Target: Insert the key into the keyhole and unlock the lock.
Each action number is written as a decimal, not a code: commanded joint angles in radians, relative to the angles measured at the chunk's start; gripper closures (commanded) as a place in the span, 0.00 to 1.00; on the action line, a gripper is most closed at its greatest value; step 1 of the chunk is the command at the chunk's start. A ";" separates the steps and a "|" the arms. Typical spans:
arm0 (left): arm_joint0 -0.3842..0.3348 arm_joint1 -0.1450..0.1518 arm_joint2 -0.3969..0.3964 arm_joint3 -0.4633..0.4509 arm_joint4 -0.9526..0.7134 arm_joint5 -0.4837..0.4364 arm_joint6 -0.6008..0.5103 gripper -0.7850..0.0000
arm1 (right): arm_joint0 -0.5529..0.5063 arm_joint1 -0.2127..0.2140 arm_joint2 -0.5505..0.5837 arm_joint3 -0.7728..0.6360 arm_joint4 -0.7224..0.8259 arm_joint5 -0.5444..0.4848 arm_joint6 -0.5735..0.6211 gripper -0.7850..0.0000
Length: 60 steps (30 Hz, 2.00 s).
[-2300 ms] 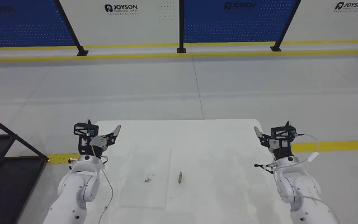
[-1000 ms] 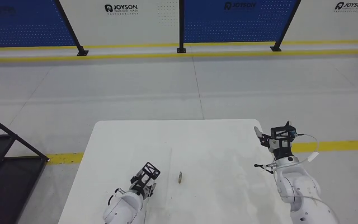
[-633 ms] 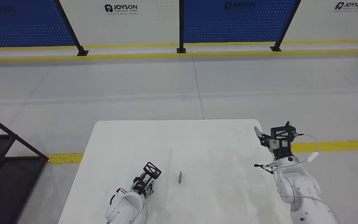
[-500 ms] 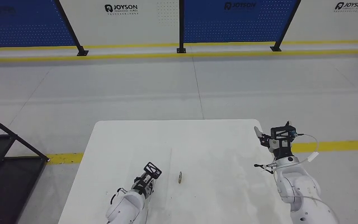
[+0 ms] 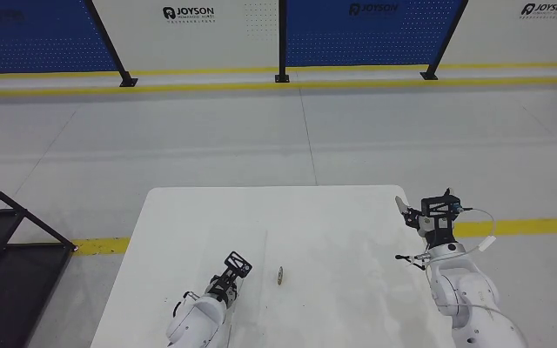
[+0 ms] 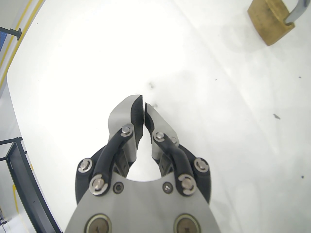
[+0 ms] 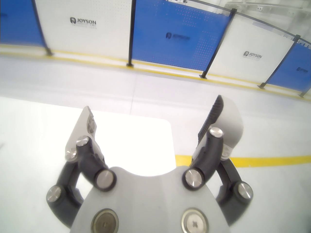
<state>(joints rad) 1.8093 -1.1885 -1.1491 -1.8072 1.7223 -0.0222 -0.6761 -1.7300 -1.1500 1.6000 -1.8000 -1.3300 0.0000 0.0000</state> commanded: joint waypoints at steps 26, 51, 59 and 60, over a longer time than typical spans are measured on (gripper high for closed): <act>0.136 0.014 -0.206 -0.137 -0.294 -0.048 0.260 1.00 | 0.000 0.000 0.000 0.000 0.000 0.000 0.000 0.00; 0.170 0.044 -0.434 0.110 -0.564 -0.719 1.278 1.00 | -0.236 -0.004 -0.301 -0.103 -0.390 -0.134 0.067 0.00; 0.170 0.044 -0.434 0.110 -0.564 -0.719 1.278 1.00 | -0.196 -0.030 -0.515 -0.025 -0.438 -0.115 0.084 0.00; 0.170 0.044 -0.434 0.110 -0.564 -0.719 1.278 1.00 | -0.179 -0.036 -0.540 -0.008 -0.434 -0.092 0.084 0.00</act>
<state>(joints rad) 1.9789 -1.1448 -1.5828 -1.6969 1.1584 -0.7407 0.6018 -1.9246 -1.1808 1.0841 -1.8225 -1.7663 -0.1174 0.0849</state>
